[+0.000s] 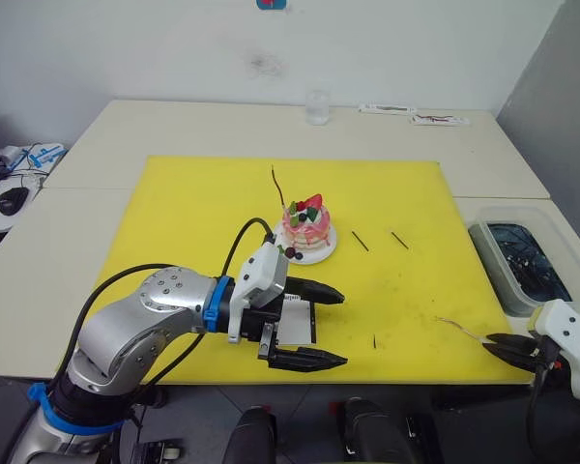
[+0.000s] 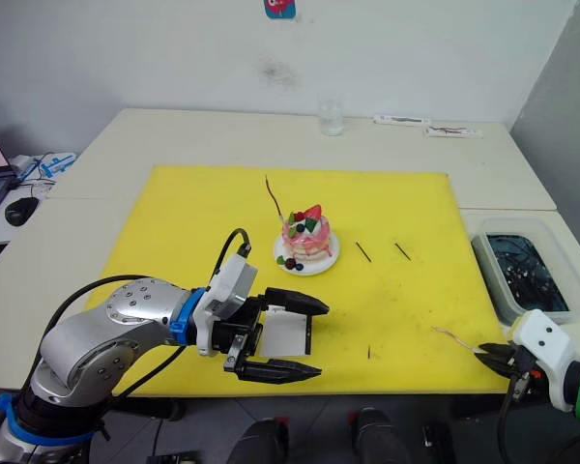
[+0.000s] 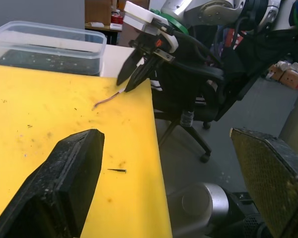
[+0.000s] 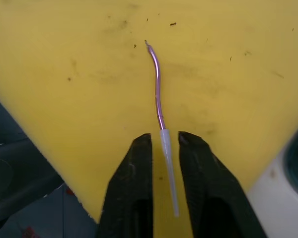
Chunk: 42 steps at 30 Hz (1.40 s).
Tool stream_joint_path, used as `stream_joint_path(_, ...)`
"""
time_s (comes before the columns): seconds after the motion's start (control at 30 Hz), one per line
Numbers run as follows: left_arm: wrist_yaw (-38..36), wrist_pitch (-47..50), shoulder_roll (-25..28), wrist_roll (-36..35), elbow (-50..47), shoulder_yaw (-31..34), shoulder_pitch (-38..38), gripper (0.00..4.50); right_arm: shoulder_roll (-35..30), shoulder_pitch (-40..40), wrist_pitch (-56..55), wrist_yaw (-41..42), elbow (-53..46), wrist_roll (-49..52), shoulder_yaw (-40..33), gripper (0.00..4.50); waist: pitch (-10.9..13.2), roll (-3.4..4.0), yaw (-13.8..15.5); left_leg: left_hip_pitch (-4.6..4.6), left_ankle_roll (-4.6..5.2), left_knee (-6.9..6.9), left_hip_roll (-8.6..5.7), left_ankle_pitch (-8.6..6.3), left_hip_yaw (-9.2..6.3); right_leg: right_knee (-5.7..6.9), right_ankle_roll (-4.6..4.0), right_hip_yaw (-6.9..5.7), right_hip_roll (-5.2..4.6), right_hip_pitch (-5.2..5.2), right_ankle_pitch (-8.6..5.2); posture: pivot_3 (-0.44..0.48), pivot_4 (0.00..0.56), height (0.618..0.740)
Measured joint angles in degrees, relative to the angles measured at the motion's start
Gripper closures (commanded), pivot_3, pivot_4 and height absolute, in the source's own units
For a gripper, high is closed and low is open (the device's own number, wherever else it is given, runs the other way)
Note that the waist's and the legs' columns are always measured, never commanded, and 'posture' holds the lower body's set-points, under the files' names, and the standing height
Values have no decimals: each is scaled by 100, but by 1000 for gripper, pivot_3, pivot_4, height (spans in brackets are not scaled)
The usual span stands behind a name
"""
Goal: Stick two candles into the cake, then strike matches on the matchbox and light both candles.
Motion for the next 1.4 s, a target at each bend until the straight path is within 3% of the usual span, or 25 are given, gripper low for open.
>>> stream_joint_path(0.17, 58, -69, -76, 76, 3, -15, -79, 0, -201, 21, 78, 117, -53, -21, -50, 963, 0, 0, 3, -1, 0, 0, -1, 0, 0, -1, 0, 1, 0, 1, 0, 0, 150, 740)
stream_joint_path(0.47, -582, -1479, 91, 1393, 212, -694, -95, 0, -1147, -273, 1134, 291, -589, -13, -98, 963, 0, 1, -2, 2, 0, 1, -2, 0, 1, -3, 0, 4, 0, 2, 0, 0, 150, 740)
stream_joint_path(0.63, -710, -1799, 131, 1751, 244, -920, 3, 0, -2119, -1169, 2544, 144, -765, 144, 517, 963, 2, -2, -1, 3, 0, 1, -1, 0, 3, -5, 0, 3, -2, 1, 0, 0, 150, 740)
stream_joint_path(0.77, -669, -1863, 75, 1839, 227, -978, 49, 0, -2612, -1662, 2849, 174, -662, 168, 1318, 963, 2, 2, 11, -9, -1, -4, -2, 0, 6, -15, 0, 4, -5, -5, 0, 0, 150, 740)
stream_joint_path(1.03, -515, -1885, -71, 1953, 198, -1078, 153, 0, -2803, -2633, 2601, 353, -23, 32, 2614, 963, 3, 2, 1, -13, 0, -4, -2, -1, 6, -10, 0, 2, -5, -12, 0, 0, 150, 740)
stream_joint_path(1.4, -300, -1862, -147, 1948, 193, -1069, 287, 0, -2766, -3367, 2486, 608, 334, -100, 3407, 963, 3, 5, -1, -10, 0, -2, -1, -1, 8, -8, 3, 4, -5, -13, 1, 0, 150, 740)
